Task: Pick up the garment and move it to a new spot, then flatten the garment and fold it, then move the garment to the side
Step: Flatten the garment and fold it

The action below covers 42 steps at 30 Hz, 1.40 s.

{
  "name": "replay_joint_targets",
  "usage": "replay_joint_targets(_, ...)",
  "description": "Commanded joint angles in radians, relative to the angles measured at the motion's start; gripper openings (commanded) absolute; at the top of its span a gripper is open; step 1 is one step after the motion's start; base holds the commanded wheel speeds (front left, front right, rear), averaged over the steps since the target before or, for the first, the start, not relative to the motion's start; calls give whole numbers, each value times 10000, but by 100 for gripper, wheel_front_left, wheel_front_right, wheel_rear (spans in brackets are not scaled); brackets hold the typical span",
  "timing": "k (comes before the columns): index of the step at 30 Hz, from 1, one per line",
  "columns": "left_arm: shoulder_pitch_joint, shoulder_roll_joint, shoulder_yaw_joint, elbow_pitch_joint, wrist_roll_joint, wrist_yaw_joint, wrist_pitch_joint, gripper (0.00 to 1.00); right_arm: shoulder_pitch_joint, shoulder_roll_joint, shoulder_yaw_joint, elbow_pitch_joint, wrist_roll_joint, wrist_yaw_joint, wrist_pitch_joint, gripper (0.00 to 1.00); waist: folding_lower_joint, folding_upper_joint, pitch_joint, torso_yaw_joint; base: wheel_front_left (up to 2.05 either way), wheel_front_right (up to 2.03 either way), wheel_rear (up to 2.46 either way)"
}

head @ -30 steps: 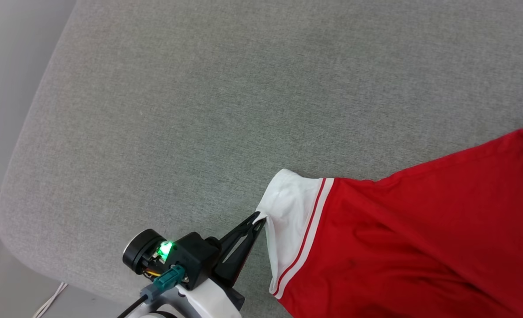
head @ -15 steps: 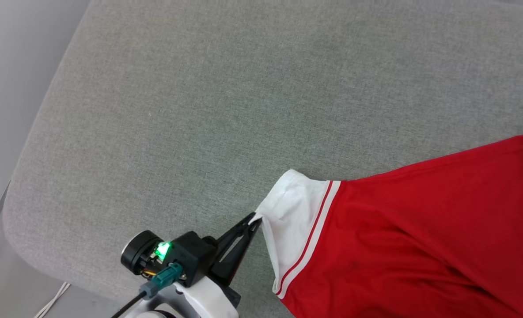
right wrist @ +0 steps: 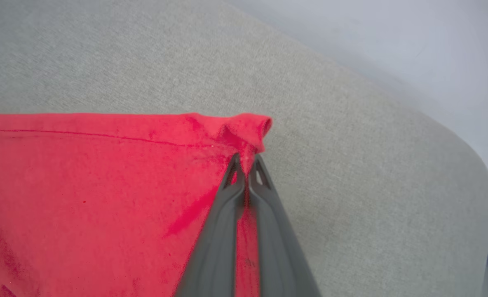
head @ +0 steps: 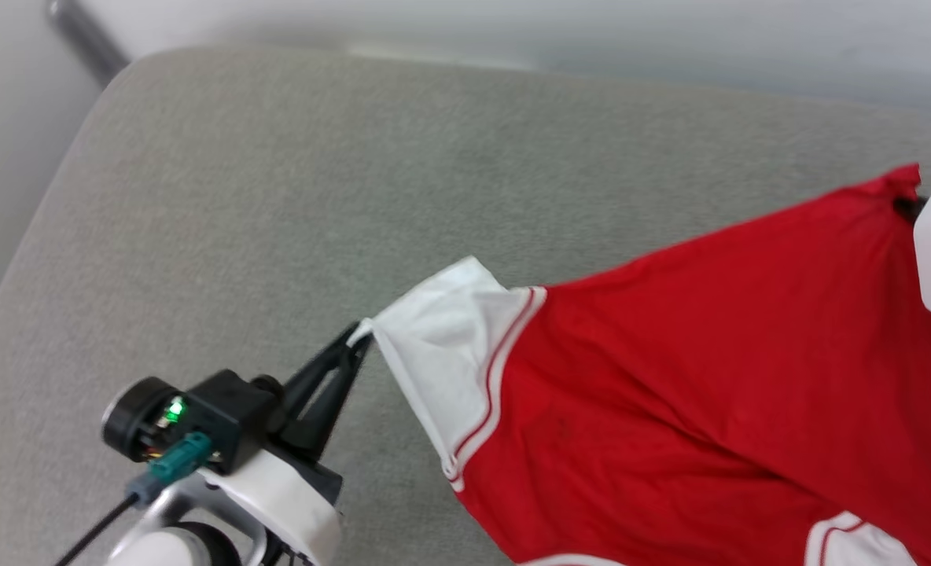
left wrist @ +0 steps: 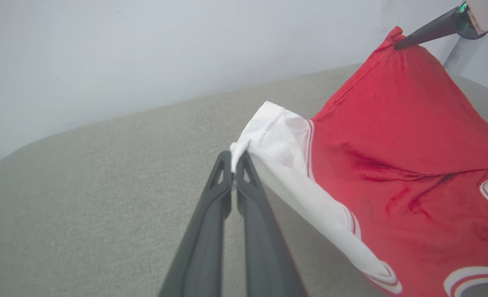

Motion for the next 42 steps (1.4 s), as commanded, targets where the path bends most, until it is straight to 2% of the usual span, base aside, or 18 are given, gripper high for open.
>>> replay_joint_targets(1, -8, 258, 305, -261, -64, 179, 69, 0, -216, -67, 88, -244, 199, -7, -447, 0, -1, -1, -851, -866, 0, 0, 0)
replay_joint_targets(8, -60, 1083, 1425, -1111, -293, 565, 35, 0, -141, -248, 131, -1318, 477, -6, -1244, 0, -1, -1, -1624, -1844, 0, 0, 0)
replay_joint_targets(11, -156, 1203, 2046, -1487, -673, 782, -70, 0, -82, -177, 65, -1779, 648, -7, -1559, 0, -1, -1, -1901, -2199, 0, 0, 0)
replay_joint_targets(16, -357, 1653, 2780, -1706, -853, 822, -107, 0, -126, -34, -133, -2451, 653, -7, -1972, 0, -1, -1, -2172, -2595, 0, 0, 0)
replay_joint_targets(26, -1660, 2310, 4161, -2198, -1360, 785, 91, 0, -312, 878, -1053, -3994, 139, -7, -2753, 0, -1, -1, -2319, -3215, 0, 0, 0)
replay_joint_targets(32, -2918, 2412, 4751, -1975, -1555, 840, 181, 0, -617, 1298, -1437, -4528, -205, -7, -2828, 0, -1, -1, -1936, -3444, 0, 0, 0)
replay_joint_targets(39, -5264, 2330, 4801, -1194, -1714, 524, 442, 0, -1564, 1285, -1541, -4548, -453, -7, -3230, 0, -1, -1, -786, -3550, 0, 0, 0)
replay_joint_targets(42, -6649, 2258, 4610, -548, -1634, 254, 590, 0, -2371, 1252, -1549, -4274, -545, -7, -3470, 0, -1, -1, -33, -3535, 0, 0, 0)
